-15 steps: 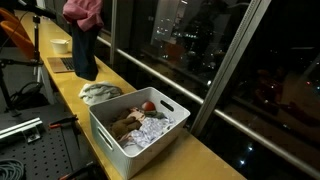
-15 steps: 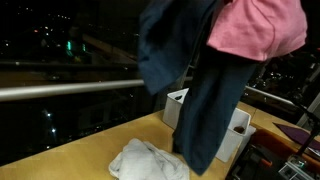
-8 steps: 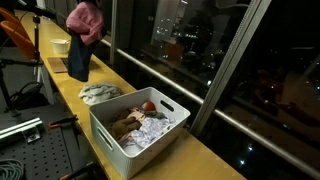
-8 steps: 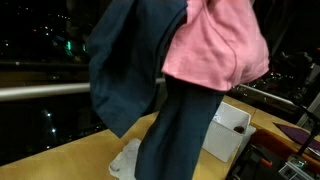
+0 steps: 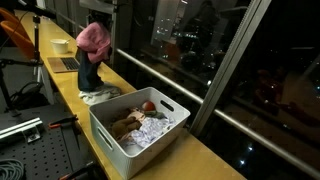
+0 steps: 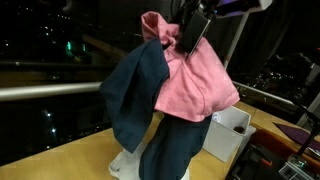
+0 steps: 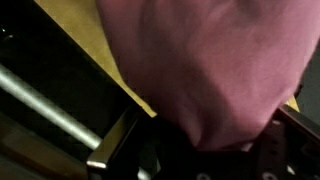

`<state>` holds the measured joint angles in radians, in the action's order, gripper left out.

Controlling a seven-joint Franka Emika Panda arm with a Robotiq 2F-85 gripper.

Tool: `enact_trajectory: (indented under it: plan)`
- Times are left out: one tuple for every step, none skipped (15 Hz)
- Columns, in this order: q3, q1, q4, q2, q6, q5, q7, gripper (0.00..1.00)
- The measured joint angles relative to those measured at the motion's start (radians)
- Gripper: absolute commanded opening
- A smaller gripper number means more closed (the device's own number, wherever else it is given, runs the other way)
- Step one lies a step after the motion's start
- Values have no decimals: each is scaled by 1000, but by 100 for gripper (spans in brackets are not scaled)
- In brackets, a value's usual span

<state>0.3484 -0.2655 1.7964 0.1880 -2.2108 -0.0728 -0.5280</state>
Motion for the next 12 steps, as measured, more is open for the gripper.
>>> enact_trajectory:
  plan:
    - [0,5,8,8,-9,-7,-8,27]
    - [0,7,12,16,-11,-9,-14,33]
    - [0,7,14,25,-11,-10,-17,40]
    - [0,7,16,33,-11,-10,-18,48]
    - [1,7,18,39,-11,-10,-18,55]
    - [1,7,19,43,-11,-10,-19,62]
    - [1,8,19,46,-11,-10,-18,69]
    - [1,9,20,46,-11,-10,-18,76]
    - [0,12,21,45,-11,-10,-19,84]
    - [0,17,24,44,-11,-12,-21,90]
    - [0,25,31,41,-13,-14,-26,99]
    - [-3,35,44,36,-24,-14,-29,100]
